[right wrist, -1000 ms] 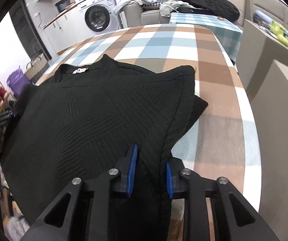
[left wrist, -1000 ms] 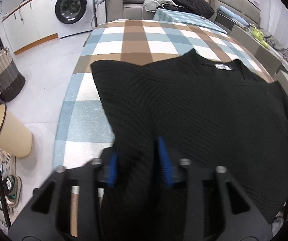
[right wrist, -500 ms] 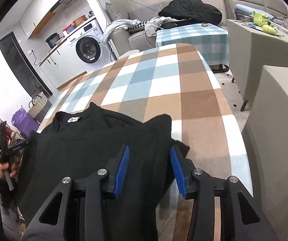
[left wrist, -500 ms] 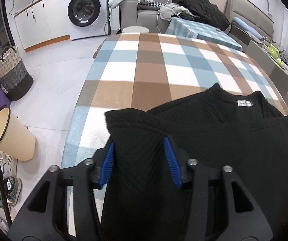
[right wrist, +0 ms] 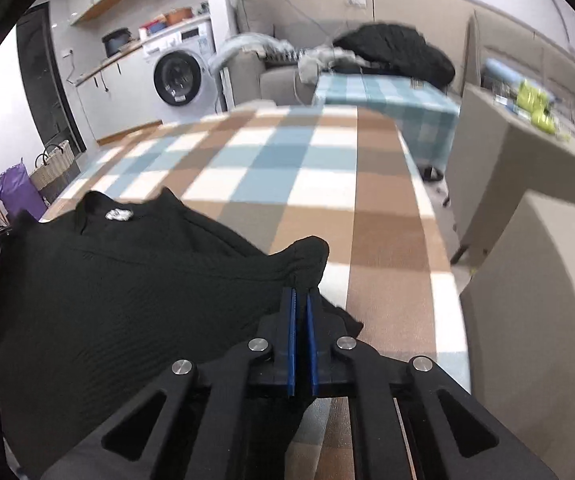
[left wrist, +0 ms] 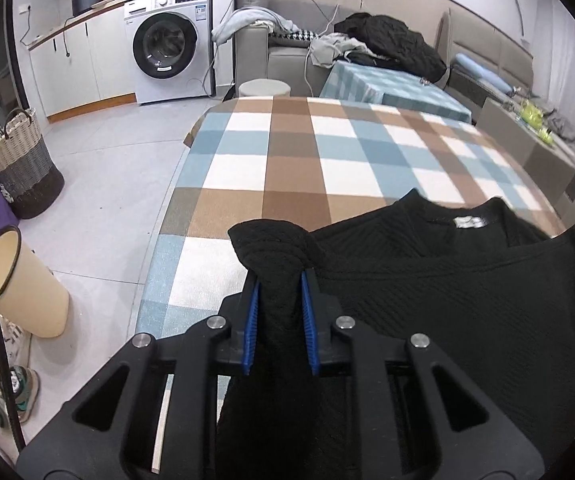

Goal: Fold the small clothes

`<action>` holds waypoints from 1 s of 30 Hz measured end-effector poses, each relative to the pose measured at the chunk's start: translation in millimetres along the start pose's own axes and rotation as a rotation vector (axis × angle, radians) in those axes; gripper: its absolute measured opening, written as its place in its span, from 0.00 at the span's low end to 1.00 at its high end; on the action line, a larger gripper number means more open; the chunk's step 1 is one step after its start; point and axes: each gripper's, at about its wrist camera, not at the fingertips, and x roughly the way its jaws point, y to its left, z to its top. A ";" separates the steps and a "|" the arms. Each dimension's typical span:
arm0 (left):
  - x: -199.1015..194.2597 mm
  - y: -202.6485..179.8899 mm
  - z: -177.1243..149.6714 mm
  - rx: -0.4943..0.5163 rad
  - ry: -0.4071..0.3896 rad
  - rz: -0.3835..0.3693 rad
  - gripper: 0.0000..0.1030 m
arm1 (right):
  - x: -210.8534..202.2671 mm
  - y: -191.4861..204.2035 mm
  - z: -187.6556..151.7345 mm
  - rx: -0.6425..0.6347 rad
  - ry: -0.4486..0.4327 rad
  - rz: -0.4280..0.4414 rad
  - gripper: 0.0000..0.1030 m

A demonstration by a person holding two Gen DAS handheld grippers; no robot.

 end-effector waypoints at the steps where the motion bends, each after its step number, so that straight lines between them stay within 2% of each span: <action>1: -0.8 0.7 0.1 -0.001 0.001 -0.003 0.17 | -4.2 0.3 0.8 0.002 -0.014 0.012 0.05; 7: 4.1 2.0 -3.5 -0.013 0.039 0.006 0.17 | -10.4 5.0 4.6 -0.016 -0.016 0.024 0.05; 11: -0.9 -5.0 -4.4 0.025 0.012 0.004 0.19 | -5.8 5.6 2.7 -0.011 0.002 0.026 0.05; 14: 0.9 -4.1 -2.9 0.022 0.019 0.023 0.09 | -0.7 4.5 1.4 -0.003 0.011 0.018 0.05; 17: -3.6 0.3 -0.7 0.002 0.004 0.005 0.05 | 0.4 5.3 0.1 -0.012 0.008 0.004 0.05; 21: -17.4 6.8 4.3 -0.025 -0.035 -0.023 0.03 | -13.3 5.3 2.3 -0.008 -0.041 0.016 0.04; 25: -34.0 10.0 20.2 -0.041 -0.093 -0.054 0.03 | -37.2 -1.4 16.9 0.044 -0.139 0.041 0.04; 30: -30.7 9.2 54.2 -0.058 -0.124 -0.043 0.03 | -35.9 -0.7 45.5 0.055 -0.180 0.000 0.04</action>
